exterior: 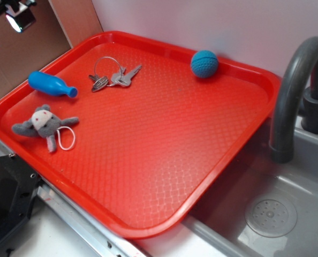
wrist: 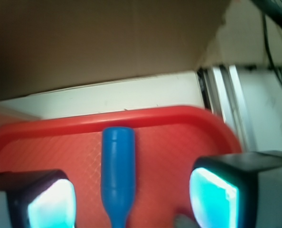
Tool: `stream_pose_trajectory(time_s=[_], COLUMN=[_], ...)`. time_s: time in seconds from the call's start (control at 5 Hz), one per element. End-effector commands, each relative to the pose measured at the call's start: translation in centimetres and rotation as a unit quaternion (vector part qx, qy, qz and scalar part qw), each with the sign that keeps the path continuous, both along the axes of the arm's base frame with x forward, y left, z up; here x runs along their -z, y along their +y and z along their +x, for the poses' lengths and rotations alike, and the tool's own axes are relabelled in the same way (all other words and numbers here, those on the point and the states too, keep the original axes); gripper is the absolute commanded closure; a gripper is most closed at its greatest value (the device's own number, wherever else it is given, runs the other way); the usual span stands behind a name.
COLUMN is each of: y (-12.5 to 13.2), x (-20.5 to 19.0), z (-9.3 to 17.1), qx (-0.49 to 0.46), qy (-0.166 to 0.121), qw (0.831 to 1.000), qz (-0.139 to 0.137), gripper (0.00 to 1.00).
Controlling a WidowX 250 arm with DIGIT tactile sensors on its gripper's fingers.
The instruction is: Grab the blue bottle.
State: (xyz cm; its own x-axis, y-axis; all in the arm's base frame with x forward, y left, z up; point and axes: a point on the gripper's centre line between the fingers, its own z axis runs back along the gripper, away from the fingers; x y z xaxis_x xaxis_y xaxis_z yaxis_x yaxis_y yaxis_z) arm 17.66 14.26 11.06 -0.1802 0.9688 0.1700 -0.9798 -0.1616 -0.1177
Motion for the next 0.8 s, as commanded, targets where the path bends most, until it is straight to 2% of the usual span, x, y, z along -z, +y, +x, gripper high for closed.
stream_pose_trajectory(time_s=[0.0,0.4,0.6], y=[0.9,0.1,-0.6], x=[4.2,7.8,8.7], z=[-0.6,1.8,1.7], qx=[-0.023,0.022,0.028], qy=[-0.006,0.004,0.012], qw=[1.0,1.0,0.999], qz=[0.016,0.004,0.014], gripper=[0.0,0.0,0.2])
